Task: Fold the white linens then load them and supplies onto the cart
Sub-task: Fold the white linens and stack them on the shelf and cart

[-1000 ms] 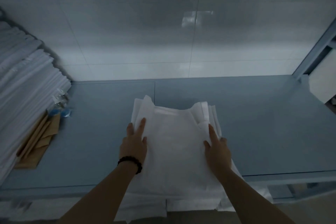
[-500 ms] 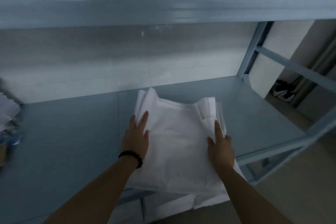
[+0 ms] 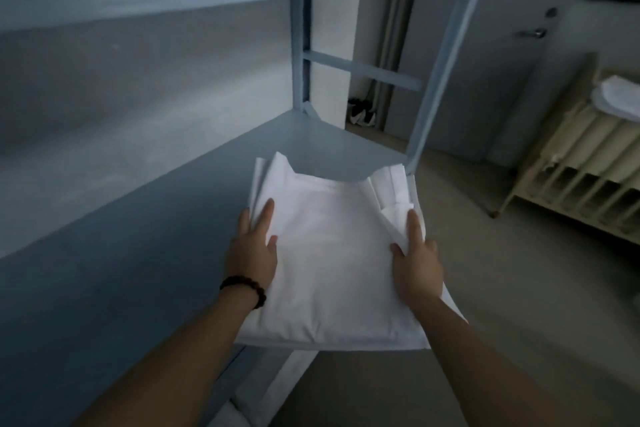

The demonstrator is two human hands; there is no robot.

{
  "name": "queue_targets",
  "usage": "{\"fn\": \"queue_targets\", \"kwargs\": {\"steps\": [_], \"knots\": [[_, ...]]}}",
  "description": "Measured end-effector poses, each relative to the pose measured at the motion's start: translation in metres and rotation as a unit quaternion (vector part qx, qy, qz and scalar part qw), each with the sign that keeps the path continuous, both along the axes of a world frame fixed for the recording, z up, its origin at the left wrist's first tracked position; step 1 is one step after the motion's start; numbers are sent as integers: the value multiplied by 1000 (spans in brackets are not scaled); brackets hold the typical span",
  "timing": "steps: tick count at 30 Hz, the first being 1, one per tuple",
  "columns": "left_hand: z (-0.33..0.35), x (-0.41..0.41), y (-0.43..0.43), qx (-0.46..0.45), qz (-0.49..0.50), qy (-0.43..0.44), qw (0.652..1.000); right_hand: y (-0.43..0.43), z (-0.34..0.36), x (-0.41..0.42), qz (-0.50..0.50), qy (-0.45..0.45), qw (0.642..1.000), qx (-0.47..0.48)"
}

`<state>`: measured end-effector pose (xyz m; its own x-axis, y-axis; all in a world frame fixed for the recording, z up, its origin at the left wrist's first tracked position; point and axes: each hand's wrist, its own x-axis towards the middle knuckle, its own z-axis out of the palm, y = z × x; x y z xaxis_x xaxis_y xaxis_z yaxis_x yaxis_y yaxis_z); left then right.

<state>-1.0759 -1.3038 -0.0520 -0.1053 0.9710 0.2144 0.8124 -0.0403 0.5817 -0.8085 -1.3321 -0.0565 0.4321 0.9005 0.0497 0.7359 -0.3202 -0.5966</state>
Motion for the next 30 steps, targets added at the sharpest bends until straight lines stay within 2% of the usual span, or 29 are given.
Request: {"fn": "queue_targets", "kwargs": {"steps": [7,14,23,30], "knots": [[-11,58,-26,-26,-163,6,986,-114,-17,34,-169,21,985,-9],[-27,141,-86,-34,-316,45,947,-243,-38,65,-345,14,938,-14],[-42,221,-195,-36,-481,53,874,-408,-61,59,-517,-11,854,-50],[-64,235,-307,-108,-583,-41,804,-534,-66,8,-605,11,794,-60]]}}
